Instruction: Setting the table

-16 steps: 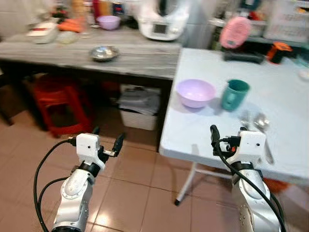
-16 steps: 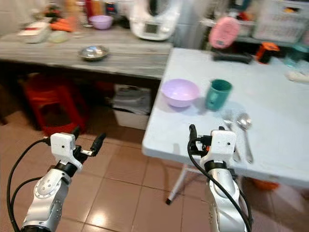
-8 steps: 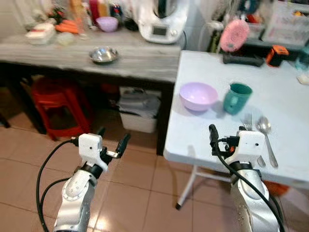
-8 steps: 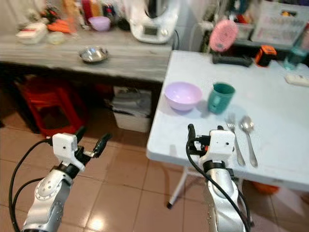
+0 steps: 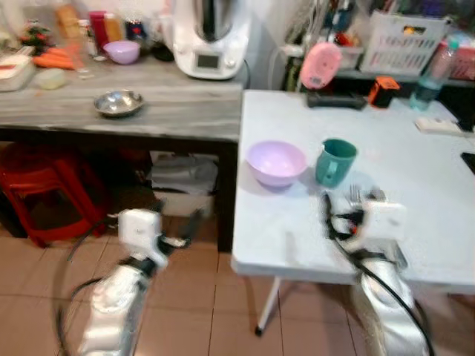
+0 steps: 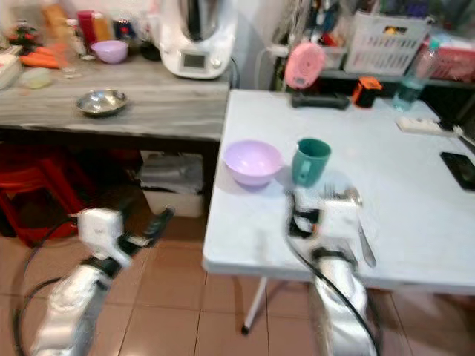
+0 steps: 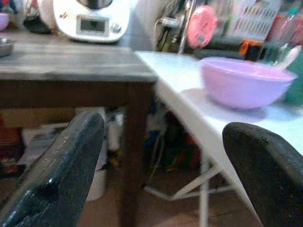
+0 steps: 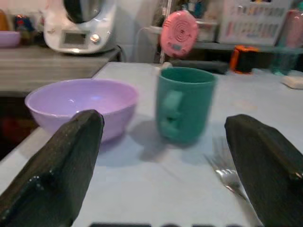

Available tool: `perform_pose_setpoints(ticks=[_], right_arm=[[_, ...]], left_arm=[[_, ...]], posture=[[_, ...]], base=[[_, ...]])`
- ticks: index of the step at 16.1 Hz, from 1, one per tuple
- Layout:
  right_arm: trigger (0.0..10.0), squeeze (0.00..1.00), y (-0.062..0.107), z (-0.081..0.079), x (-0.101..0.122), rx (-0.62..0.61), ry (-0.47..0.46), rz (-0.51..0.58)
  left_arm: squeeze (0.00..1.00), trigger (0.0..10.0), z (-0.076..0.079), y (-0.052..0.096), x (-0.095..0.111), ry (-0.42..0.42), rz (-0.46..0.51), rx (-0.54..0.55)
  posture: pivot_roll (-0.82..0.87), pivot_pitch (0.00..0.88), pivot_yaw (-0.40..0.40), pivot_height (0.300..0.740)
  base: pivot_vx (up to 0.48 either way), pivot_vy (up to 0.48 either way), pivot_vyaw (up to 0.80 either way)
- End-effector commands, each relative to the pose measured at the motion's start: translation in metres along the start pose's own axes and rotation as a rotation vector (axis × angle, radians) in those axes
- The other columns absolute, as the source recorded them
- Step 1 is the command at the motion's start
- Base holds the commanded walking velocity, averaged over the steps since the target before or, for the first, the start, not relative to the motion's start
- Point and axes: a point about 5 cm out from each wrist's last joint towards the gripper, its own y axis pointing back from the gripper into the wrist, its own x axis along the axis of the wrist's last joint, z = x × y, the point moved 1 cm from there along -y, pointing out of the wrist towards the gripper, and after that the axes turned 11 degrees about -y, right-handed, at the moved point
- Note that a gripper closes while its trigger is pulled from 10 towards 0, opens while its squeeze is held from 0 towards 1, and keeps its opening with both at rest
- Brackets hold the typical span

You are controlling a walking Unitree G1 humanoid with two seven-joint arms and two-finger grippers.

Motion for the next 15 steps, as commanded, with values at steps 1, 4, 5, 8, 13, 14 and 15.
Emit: perform_pose_setpoints(ticks=[1,4,5,8,13,14,15], right_arm=[[10.0,0.0,0.002,0.007,0.006,-0.013,0.029,0.018],[10.0,0.0,0.001,0.004,0.008,0.007,0.036,0.026],[10.0,0.0,0.001,0.004,0.008,0.006,0.034,0.026],[10.0,0.0,0.001,0.003,0.007,0.008,0.029,0.026],[10.0,0.0,0.0,0.001,0.007,0.031,0.095,0.019],[10.0,0.0,-0.002,0.0,0.007,0.055,0.129,0.005],[10.0,0.0,-0.002,-0.001,0.006,0.065,0.137,-0.004]], left_arm=[[0.0,10.0,0.007,-0.006,0.005,0.014,0.018,-0.018],[0.0,10.0,0.007,-0.006,0.005,0.012,0.017,-0.015],[0.0,10.0,0.007,-0.005,0.005,0.011,0.016,-0.014],[0.0,10.0,0.006,-0.005,0.004,0.009,0.015,-0.014],[0.0,10.0,0.014,0.001,0.001,-0.021,0.006,-0.096],[0.0,10.0,0.016,0.005,-0.001,-0.041,-0.003,-0.152],[0.0,10.0,0.017,0.006,-0.001,-0.044,-0.003,-0.176]], posture=[[-0.02,0.0,-0.018,0.74],[-0.02,0.0,-0.018,0.74],[-0.02,0.0,-0.018,0.74],[-0.02,0.0,-0.017,0.74],[-0.02,0.0,-0.022,0.74],[-0.02,0.0,-0.022,0.74],[-0.02,0.0,-0.026,0.74]], base=[[0.281,0.0,0.0],[0.261,0.0,0.5],[0.0,0.0,0.51],[0.0,0.0,0.14],[0.0,0.0,0.0],[0.0,0.0,0.0],[0.0,0.0,0.0]])
